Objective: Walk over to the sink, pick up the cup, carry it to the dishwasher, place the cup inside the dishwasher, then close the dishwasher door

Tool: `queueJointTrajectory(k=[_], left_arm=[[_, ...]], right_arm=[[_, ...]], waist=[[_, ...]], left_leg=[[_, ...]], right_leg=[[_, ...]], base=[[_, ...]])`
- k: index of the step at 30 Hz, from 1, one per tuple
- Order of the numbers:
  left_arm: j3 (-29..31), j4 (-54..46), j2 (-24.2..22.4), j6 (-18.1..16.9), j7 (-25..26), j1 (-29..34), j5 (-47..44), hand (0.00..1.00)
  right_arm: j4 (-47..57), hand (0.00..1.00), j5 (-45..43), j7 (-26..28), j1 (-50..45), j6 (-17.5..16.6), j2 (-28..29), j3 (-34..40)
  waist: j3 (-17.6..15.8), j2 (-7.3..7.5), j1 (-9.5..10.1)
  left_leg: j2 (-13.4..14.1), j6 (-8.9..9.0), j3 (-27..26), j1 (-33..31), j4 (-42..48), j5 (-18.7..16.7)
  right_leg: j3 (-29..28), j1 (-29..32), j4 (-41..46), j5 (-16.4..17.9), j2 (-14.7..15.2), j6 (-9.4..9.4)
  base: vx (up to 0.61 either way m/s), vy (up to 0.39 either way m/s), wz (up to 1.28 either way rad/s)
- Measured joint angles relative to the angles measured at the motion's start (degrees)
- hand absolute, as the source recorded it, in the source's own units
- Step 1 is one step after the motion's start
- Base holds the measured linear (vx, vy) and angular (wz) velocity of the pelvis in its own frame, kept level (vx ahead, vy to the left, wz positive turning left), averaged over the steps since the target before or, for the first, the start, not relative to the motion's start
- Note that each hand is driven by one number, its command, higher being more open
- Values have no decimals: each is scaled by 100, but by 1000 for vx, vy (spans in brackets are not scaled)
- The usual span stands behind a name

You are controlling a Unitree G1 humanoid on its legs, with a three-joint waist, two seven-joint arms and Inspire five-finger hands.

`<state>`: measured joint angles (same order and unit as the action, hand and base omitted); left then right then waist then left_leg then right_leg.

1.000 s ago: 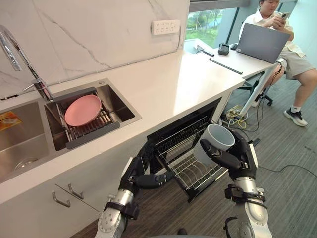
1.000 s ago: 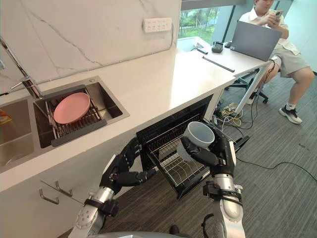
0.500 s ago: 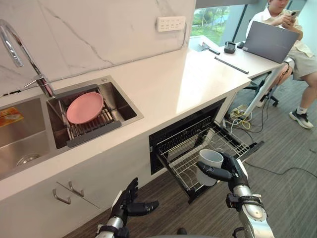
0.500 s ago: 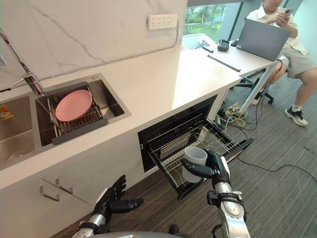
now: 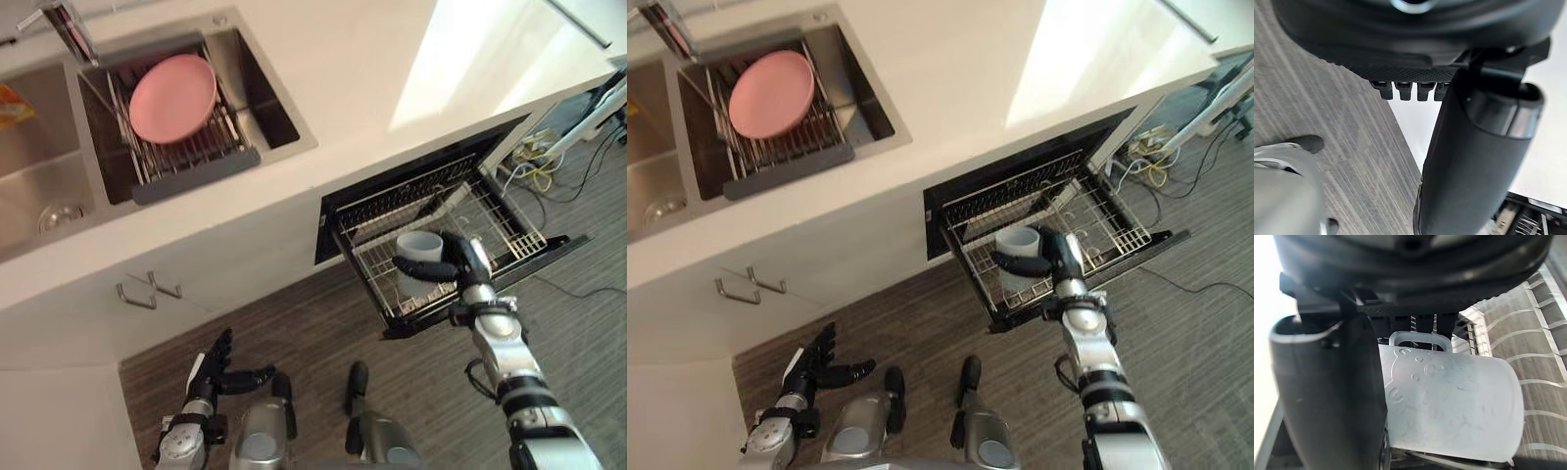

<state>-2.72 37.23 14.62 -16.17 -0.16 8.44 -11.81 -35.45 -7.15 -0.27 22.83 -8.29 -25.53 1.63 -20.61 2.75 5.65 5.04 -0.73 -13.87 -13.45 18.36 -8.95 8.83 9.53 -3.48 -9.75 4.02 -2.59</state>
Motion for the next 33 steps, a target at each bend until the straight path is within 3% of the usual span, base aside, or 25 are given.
queueJointTrajectory(k=[9, 21, 22, 33], left_arm=[[13, 171, -22, -177, -1, -333, -403, 100], [-214, 409, -196, -313, -158, -650, -661, 100], [-246, 412, -200, -313, -162, -659, -686, 100], [-470, 404, -288, -316, -169, -746, -740, 100]], right_arm=[[-670, 0, 0, 75, 964, 18, -509, -250], [-1613, 0, 182, 331, 1876, 385, -860, -917], [-1652, 100, 182, 344, 1876, 401, -860, -924], [-1867, 100, 279, 220, 1994, 510, -860, -933]], waist=[[-497, -32, 128], [-691, -358, 160], [-696, -366, 161], [-733, -462, 132]], left_leg=[[-17, -88, 34, -556, 312, -55], [-145, -176, 194, -801, 280, 32], [-151, -178, 200, -801, 272, 38], [-167, -171, 213, -795, 173, 111]], right_leg=[[37, 467, 146, -41, 54, -25], [221, 685, 236, -26, 166, -10], [233, 685, 238, -25, 171, -9], [307, 732, 263, 18, 190, 48]], base=[[-54, 26, 3], [-12, 29, 8], [5, 38, 8], [3, 15, 1]])
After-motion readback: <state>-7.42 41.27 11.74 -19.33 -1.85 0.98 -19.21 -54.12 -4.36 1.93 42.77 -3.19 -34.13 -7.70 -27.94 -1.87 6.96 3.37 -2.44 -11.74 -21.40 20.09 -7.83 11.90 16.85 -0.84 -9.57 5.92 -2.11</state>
